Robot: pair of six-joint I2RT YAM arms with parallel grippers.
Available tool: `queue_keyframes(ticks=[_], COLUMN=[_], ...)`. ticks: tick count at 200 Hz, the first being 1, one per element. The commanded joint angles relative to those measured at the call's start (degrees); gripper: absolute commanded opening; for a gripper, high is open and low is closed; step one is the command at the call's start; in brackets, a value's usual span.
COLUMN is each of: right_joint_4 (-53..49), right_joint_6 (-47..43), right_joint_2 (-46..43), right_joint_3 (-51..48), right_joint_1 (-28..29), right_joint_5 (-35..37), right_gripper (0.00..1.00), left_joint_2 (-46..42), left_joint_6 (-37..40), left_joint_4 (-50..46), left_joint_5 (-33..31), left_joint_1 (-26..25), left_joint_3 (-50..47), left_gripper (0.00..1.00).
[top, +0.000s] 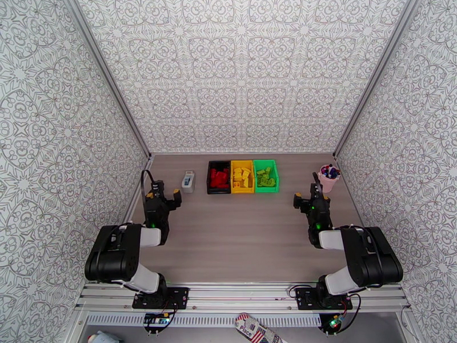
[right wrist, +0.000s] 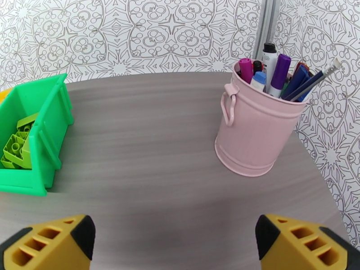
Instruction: Sort the legos into containers by color
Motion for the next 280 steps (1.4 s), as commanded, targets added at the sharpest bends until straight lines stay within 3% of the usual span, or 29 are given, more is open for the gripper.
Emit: queue_keyframes(ticks=[1, 98, 280], right_joint_4=[1.4, 1.57, 1.57], right_joint_6=[-0.85, -0.83, -0.83], right_joint_2=[-0.28, -0.19, -0.24], right_joint_3=[0.58, 0.6, 0.56], right_joint_1=[-0.45, -0.43, -0.45], right_joint_5=[-0.85, -0.82, -0.87], right_gripper=[0.99, 0.99, 0.99], left_joint_2=[-0.7, -0.26, -0.35], left_joint_6=[-0.59, 0.46, -0.51], left_joint_4=[-1.34, 0.66, -0.47], left_joint_5=[0.99, -7.87, -6.88], left_joint_1=[0.16, -3.18, -2.1], left_joint_3=[-0.42, -0.95, -0.52], left_gripper=[0.99, 0.99, 1.0])
